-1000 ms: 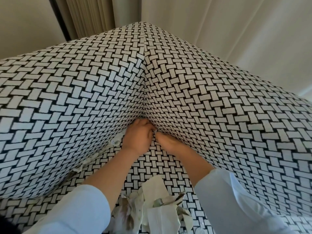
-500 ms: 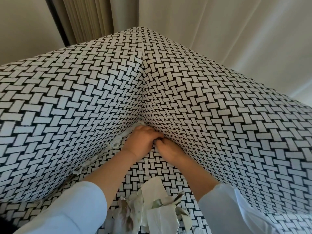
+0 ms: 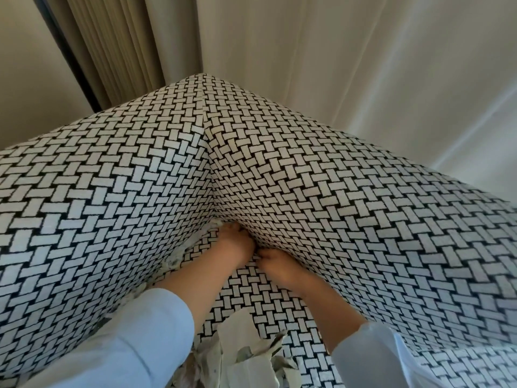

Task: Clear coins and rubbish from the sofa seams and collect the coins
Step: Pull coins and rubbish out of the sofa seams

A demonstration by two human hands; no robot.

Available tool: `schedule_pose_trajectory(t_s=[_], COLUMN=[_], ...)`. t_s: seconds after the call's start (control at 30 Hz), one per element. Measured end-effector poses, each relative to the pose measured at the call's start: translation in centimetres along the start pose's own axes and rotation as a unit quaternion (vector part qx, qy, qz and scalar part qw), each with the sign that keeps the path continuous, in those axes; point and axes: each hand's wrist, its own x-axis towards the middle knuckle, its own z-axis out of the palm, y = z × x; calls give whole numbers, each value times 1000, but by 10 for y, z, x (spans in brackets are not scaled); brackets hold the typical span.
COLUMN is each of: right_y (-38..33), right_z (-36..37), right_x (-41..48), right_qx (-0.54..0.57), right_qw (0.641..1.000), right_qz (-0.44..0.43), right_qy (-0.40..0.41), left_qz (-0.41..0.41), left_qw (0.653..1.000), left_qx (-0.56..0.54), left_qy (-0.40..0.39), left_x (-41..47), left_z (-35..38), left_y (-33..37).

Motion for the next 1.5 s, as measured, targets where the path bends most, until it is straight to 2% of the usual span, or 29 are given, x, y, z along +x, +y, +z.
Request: schedule_pose_trajectory(t_s=[0.17, 0.37, 0.47, 0.57, 0.8, 0.9, 1.07, 1.33, 1.5], right_y=[1, -6, -10, -14, -18, -20, -34, -44, -45], right_z=[-4, 3, 0, -3, 1, 2, 8, 11, 14], right_x=[5, 10, 12, 14, 19, 21, 25, 31, 35], right_qx=[21, -28, -49, -64, -48, -21, -21, -69, -77], right_qw=[999, 996, 994, 993, 990, 991, 993, 991, 987], right_qz=[32, 78, 93, 97, 129, 132, 115, 114, 136], right_qy=[-21, 13, -7, -37, -21, -23, 1, -30, -23], left_qz=[-14, -20, -25, -33, -37, -24, -17, -31, -19], left_qw=[1000, 1000, 999, 999, 997, 992, 964, 927, 920], left_qx=[14, 22, 25, 14, -16, -48, -118, -184, -197], left_qy=[-16, -4, -3, 18, 62, 112, 238, 324, 339], left_x=[6, 5, 6, 7, 7, 1, -10, -9, -10], left_z=[0, 5, 5, 8, 16, 23, 41, 49, 50], left_y=[5, 7, 8, 10, 9, 5, -3, -2, -4])
